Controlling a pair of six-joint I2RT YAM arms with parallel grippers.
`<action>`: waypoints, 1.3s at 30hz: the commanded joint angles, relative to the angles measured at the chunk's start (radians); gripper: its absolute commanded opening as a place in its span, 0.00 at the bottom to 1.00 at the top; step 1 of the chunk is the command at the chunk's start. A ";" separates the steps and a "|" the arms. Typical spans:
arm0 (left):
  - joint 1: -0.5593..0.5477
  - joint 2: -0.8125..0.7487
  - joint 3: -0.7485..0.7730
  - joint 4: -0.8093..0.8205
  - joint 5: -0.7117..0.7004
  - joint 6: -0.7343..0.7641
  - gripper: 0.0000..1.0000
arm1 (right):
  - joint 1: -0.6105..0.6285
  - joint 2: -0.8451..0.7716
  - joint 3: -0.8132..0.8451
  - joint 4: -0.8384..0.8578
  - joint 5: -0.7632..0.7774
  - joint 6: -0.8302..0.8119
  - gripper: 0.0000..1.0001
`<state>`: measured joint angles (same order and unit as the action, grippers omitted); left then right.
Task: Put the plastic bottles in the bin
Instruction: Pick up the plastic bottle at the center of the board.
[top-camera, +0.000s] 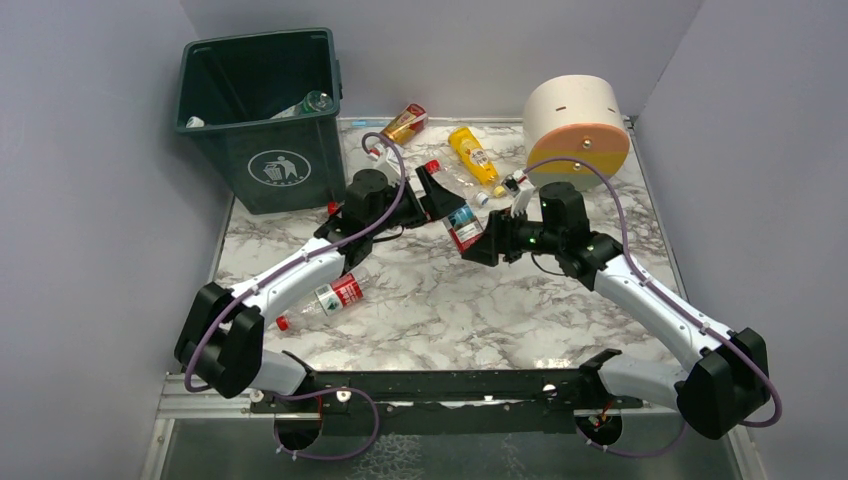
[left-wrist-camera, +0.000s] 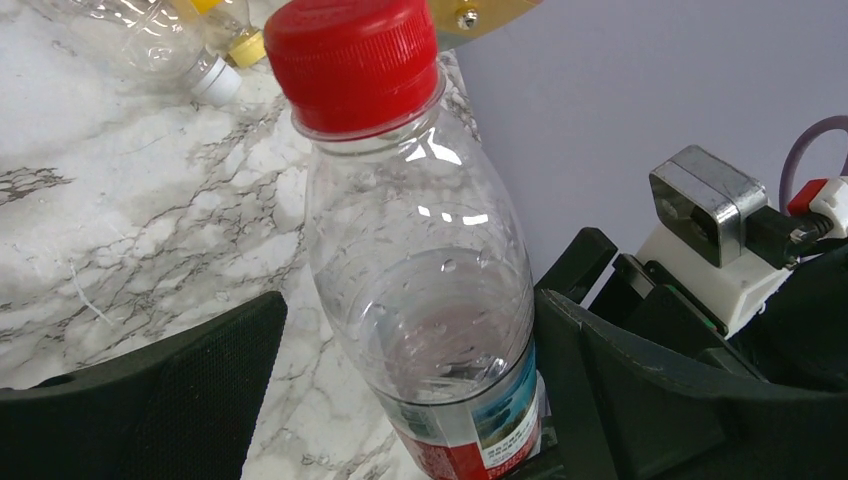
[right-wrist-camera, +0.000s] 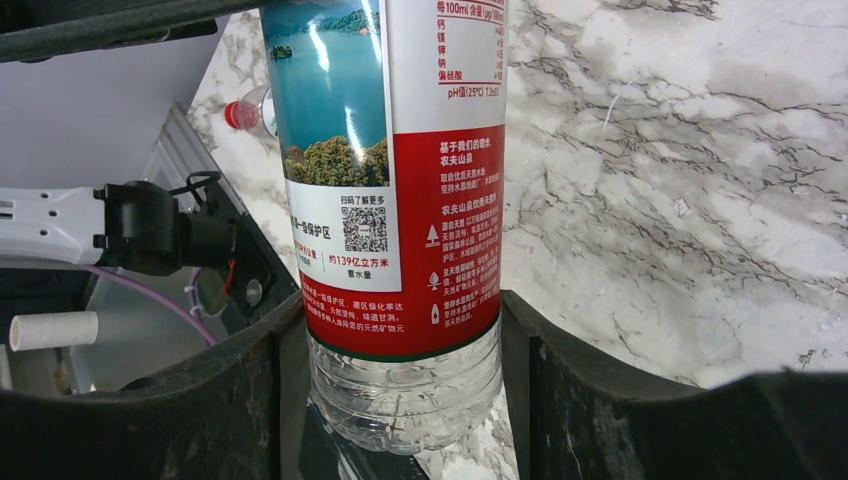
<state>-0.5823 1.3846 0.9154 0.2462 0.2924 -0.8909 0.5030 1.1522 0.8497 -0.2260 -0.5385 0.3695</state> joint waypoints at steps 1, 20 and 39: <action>-0.016 0.024 0.047 0.036 -0.035 -0.003 0.99 | 0.009 -0.023 0.006 0.042 -0.042 0.004 0.57; -0.022 0.042 0.101 -0.015 -0.045 0.030 0.58 | 0.009 -0.040 0.009 0.007 -0.018 -0.007 0.71; 0.232 0.055 0.428 -0.256 0.062 0.187 0.58 | 0.009 -0.148 0.076 -0.164 0.106 -0.051 0.99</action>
<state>-0.4400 1.4330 1.2400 0.0399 0.2886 -0.7574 0.5049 1.0176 0.9047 -0.3534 -0.4747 0.3347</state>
